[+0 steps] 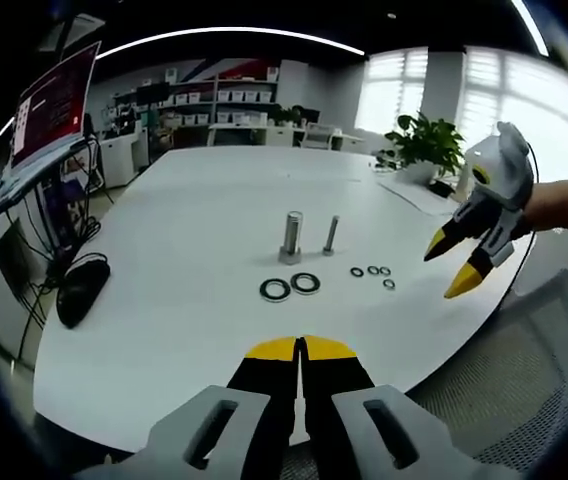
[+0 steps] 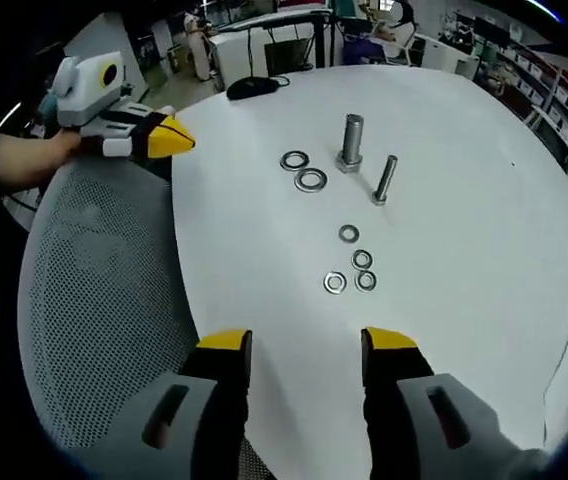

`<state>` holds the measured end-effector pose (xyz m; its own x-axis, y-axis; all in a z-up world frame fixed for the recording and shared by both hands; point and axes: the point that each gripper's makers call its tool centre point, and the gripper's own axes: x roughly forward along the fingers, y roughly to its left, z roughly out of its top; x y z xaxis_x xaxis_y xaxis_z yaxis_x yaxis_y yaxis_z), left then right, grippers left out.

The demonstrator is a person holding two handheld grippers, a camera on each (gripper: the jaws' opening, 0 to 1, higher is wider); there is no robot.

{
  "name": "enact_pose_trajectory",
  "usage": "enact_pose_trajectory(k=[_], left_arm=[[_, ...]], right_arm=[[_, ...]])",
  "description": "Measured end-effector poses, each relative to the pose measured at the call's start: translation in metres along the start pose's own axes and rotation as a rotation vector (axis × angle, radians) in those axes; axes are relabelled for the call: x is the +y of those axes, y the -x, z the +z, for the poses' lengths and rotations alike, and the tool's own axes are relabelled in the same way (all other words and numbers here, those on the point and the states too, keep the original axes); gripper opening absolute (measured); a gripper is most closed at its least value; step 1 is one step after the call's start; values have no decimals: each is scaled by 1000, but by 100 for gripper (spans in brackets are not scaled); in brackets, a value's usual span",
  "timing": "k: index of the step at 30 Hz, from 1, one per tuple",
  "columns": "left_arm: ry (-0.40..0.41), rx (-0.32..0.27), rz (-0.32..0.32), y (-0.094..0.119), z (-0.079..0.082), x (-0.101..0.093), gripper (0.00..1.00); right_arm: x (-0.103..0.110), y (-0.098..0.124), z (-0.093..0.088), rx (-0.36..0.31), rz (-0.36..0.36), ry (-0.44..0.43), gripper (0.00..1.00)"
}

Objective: Place the washer onto the threaded stud by aligning its center hole with the stud, sliding it down to the base, and recovering from edge contact or off-axis alignment until the washer reaches the visible bottom stop.

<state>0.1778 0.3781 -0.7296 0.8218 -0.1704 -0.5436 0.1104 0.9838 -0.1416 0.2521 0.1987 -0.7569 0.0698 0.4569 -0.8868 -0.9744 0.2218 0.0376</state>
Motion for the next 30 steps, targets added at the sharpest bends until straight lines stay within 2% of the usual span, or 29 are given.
enact_pose_trajectory(k=[6,10,15,21,30], left_arm=[[-1,1,-2,0,0,0,0],[-4,-1,-3,0,0,0,0],[-4,-1,-3,0,0,0,0],[-7,-3,-6,0,1,-1,0],[-9,-9,-9,0,2,-1,0]], right_arm=[[-10,-9,5,31,6,31,46],[-11,-15,7,49,40,29,41],[-12,-23,13,66,48,64,36],[-10,-32,10,116,64,102,34],[-8,-43,8,155,67,138,32]])
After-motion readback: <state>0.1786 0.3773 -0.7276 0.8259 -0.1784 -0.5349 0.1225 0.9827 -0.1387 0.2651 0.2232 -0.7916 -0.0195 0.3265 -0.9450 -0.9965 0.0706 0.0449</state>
